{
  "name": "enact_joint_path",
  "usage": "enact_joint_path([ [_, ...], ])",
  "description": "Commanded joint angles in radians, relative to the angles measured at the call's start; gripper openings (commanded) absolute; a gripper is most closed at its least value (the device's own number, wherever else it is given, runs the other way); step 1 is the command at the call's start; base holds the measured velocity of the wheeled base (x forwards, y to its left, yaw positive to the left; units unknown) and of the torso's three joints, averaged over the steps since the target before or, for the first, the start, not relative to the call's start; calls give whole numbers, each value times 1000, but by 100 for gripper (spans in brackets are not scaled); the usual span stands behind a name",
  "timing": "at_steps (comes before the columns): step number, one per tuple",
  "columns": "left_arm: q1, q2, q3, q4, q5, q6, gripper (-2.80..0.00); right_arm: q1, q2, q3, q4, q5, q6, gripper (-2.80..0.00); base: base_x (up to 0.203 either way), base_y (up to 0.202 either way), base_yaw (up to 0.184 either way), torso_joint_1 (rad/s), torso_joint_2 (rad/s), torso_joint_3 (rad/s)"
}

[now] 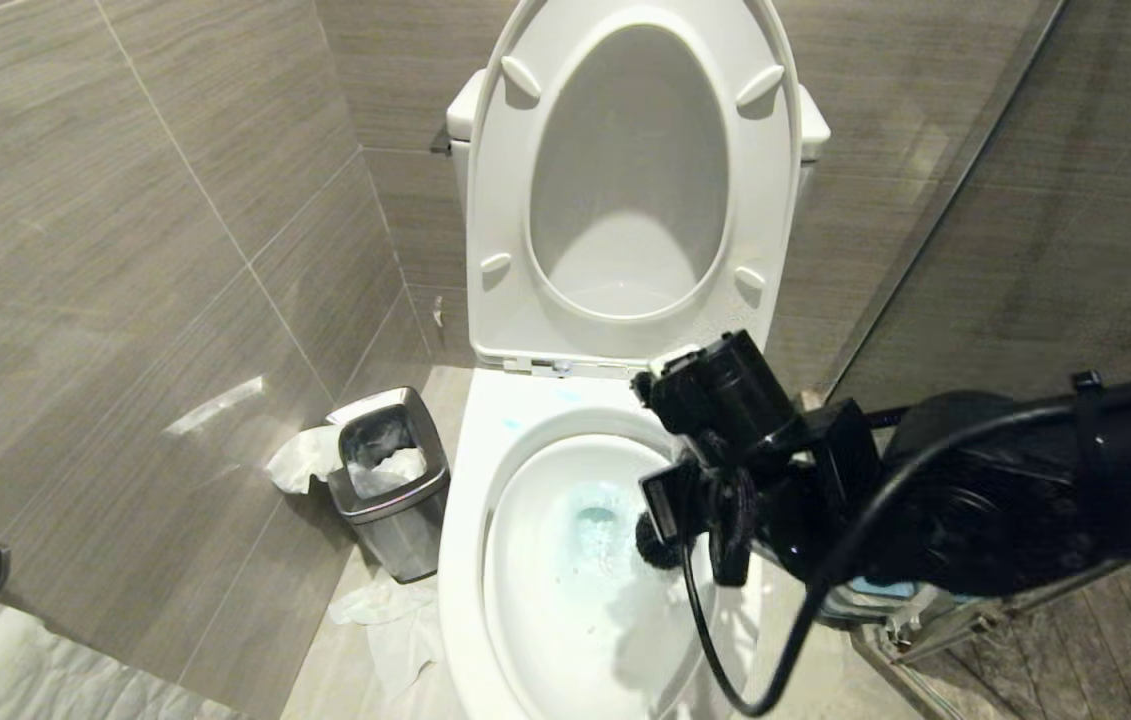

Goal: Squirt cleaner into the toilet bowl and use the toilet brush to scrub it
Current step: Scrub the toilet bowl

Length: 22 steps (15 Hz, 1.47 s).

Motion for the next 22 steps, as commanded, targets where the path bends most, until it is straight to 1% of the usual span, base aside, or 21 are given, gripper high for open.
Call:
enact_joint_path([
  [1,0,1,2,0,0,0,-280,107,-86,93,-24,-2,33,-280,0,0,0,0,0,0],
  [4,0,1,2,0,0,0,-280,220,-43,102,-33,-4,107,-280,0,0,0,0,0,0],
  [6,0,1,2,0,0,0,-280,268,-9,92,-35,-5,137,-280,0,0,0,0,0,0],
  [8,0,1,2,0,0,0,-280,282,33,58,-37,-8,153,-280,0,0,0,0,0,0],
  [11,0,0,2,0,0,0,-280,276,120,-71,-38,-17,157,-280,0,0,0,0,0,0],
  [14,0,0,2,0,0,0,-280,221,220,-249,-35,-30,132,-280,0,0,0,0,0,0],
  [19,0,0,2,0,0,0,-280,55,350,-491,-33,-33,29,-280,0,0,0,0,0,0],
  [21,0,0,2,0,0,0,-280,-12,385,-574,-30,-49,15,-280,0,0,0,0,0,0],
  [22,0,0,2,0,0,0,-280,-47,391,-593,-28,-55,13,-280,0,0,0,0,0,0],
])
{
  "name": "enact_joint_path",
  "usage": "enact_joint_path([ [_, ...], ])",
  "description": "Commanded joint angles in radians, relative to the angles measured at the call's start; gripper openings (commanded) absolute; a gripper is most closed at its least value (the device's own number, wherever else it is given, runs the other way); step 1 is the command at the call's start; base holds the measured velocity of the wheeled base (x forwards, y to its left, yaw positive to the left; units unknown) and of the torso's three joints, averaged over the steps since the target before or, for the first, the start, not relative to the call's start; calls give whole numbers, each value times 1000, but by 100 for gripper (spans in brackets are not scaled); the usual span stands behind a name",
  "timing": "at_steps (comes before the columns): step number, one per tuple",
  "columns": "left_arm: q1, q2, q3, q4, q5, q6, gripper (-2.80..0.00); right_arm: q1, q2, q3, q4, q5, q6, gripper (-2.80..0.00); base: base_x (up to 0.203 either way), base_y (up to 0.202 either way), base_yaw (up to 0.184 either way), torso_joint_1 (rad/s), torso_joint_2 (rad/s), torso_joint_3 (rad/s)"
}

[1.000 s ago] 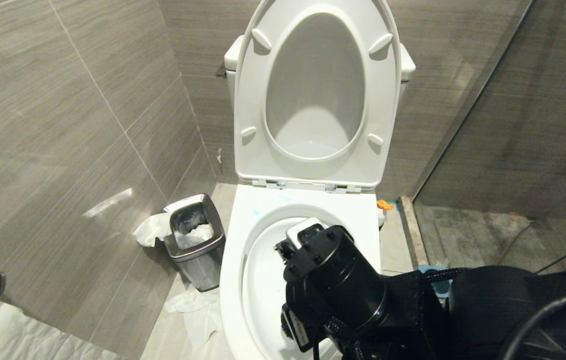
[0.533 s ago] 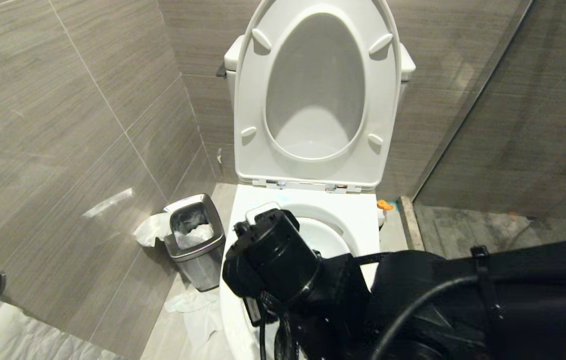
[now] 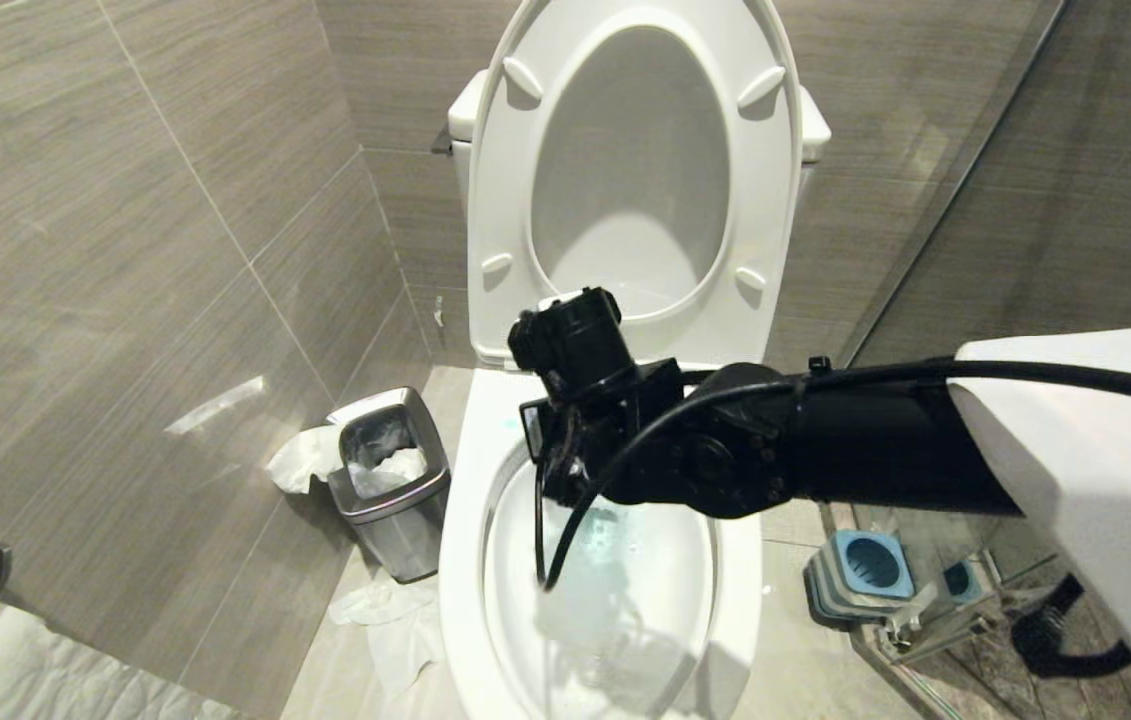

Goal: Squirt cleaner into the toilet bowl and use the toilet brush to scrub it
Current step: Scrub the toilet bowl

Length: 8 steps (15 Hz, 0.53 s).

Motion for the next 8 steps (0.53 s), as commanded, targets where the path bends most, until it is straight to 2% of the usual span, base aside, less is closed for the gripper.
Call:
enact_joint_path([
  [1,0,1,2,0,0,0,-280,-77,41,-46,3,-9,-4,-280,0,0,0,0,0,0],
  [4,0,1,2,0,0,0,-280,-122,-32,18,33,-4,-11,-280,0,0,0,0,0,0],
  [8,0,1,2,0,0,0,-280,-121,-152,166,57,24,-9,-280,0,0,0,0,0,0],
])
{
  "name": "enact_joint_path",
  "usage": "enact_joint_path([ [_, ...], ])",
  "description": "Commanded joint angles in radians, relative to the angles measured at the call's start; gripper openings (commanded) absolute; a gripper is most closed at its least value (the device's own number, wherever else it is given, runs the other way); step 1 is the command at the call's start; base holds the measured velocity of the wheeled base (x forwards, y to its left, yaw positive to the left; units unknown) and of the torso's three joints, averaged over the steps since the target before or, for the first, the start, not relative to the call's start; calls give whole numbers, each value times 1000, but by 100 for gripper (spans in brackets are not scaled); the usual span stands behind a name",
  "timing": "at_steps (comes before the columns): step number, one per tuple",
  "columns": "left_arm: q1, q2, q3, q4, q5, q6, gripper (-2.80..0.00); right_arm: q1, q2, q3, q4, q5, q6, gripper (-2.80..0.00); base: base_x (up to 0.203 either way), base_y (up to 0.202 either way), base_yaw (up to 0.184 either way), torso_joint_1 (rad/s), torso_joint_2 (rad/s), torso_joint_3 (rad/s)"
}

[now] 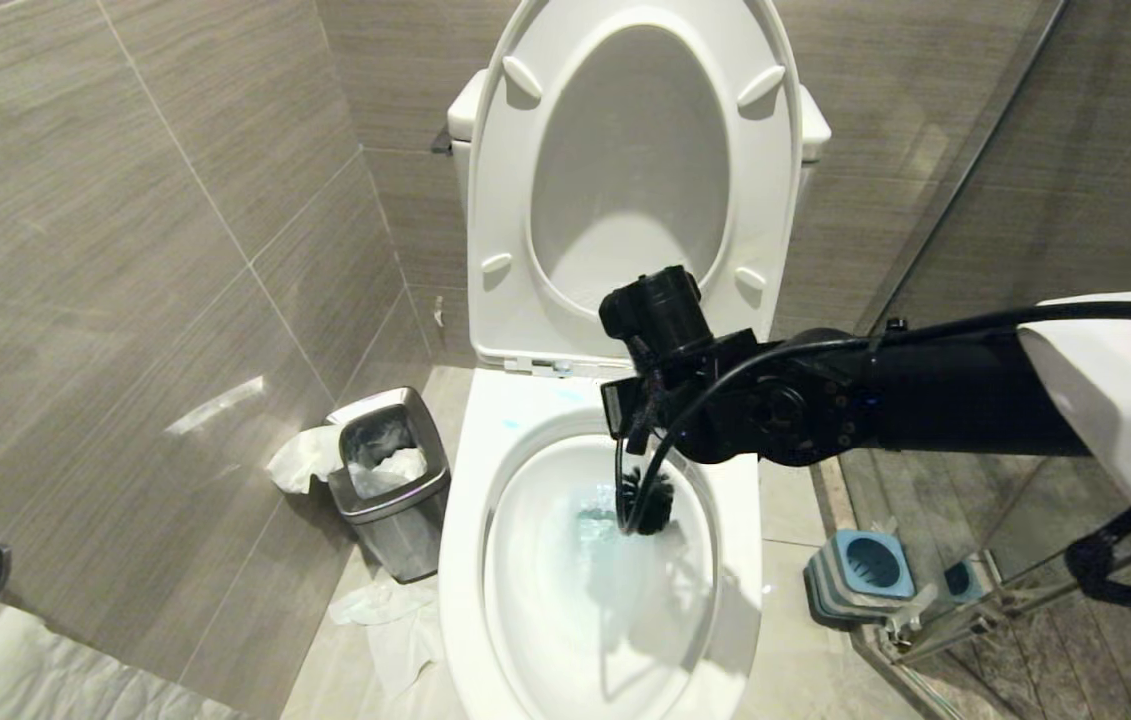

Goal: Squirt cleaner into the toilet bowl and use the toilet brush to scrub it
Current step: Scrub the toilet bowl

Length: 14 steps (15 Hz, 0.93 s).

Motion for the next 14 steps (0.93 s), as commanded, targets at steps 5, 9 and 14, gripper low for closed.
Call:
enact_joint_path([
  [5,0,1,2,-1,0,0,-280,154,-215,286,1,20,46,-280,0,0,0,0,0,0],
  [9,0,0,2,-1,0,0,-280,270,-242,332,1,19,156,-280,0,0,0,0,0,0],
  [14,0,0,2,-1,0,0,-280,233,-197,206,-1,-14,138,-280,0,0,0,0,0,0],
])
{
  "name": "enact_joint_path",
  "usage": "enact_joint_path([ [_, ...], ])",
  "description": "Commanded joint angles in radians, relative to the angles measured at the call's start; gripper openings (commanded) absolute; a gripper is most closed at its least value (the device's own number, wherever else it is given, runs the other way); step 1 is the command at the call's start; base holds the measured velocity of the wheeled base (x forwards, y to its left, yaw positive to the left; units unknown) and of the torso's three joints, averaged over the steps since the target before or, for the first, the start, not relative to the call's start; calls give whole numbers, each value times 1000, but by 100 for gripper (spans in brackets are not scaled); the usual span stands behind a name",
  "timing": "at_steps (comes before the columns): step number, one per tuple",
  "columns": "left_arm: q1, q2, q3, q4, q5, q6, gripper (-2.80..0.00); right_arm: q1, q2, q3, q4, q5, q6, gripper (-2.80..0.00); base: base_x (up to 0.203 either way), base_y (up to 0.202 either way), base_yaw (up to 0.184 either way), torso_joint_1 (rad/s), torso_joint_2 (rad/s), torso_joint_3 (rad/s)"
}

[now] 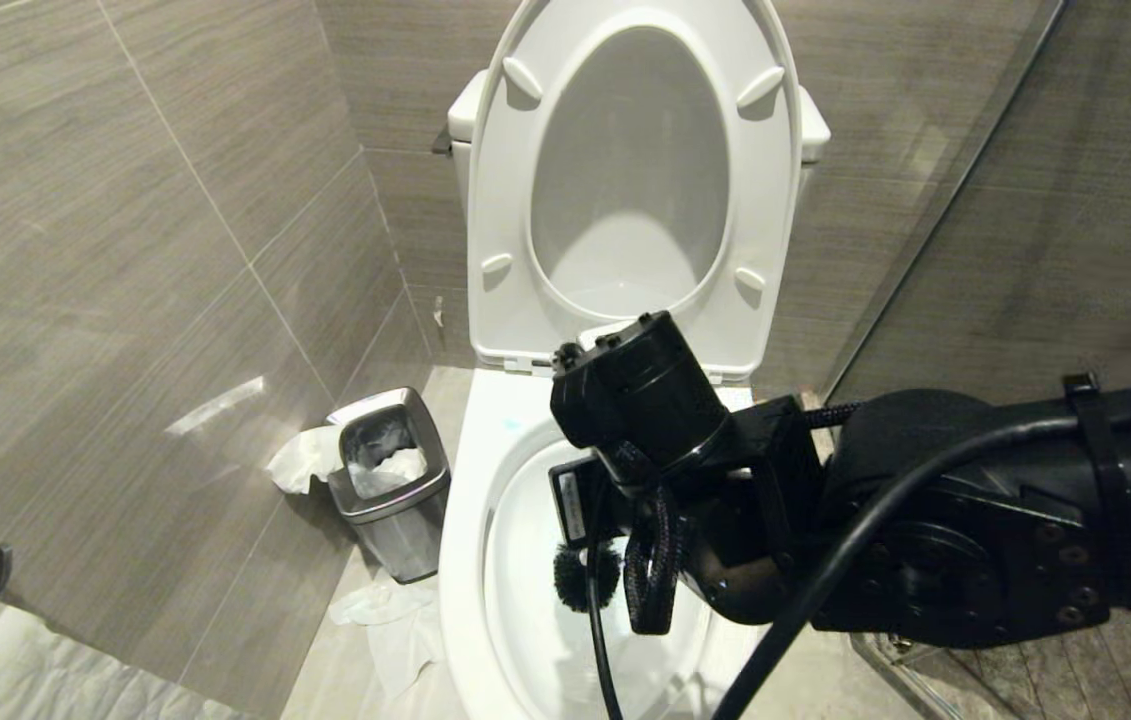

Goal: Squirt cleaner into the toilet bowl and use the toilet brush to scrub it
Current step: Scrub the toilet bowl

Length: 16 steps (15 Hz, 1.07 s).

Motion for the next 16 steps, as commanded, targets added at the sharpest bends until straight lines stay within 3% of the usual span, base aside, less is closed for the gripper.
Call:
enact_joint_path([
  [1,0,1,2,0,0,0,-280,-40,31,-85,1,-10,-27,-280,0,0,0,0,0,0],
  [5,0,0,2,0,0,0,-280,-135,136,-215,2,-6,-110,-280,0,0,0,0,0,0],
  [8,0,1,3,0,0,0,-280,-176,271,-300,-2,4,-124,-280,0,0,0,0,0,0],
  [13,0,0,2,0,0,0,-280,-193,495,-441,-2,19,-123,-280,0,0,0,0,0,0],
  [16,0,0,2,0,0,0,-280,-191,533,-461,-2,20,-119,-280,0,0,0,0,0,0],
])
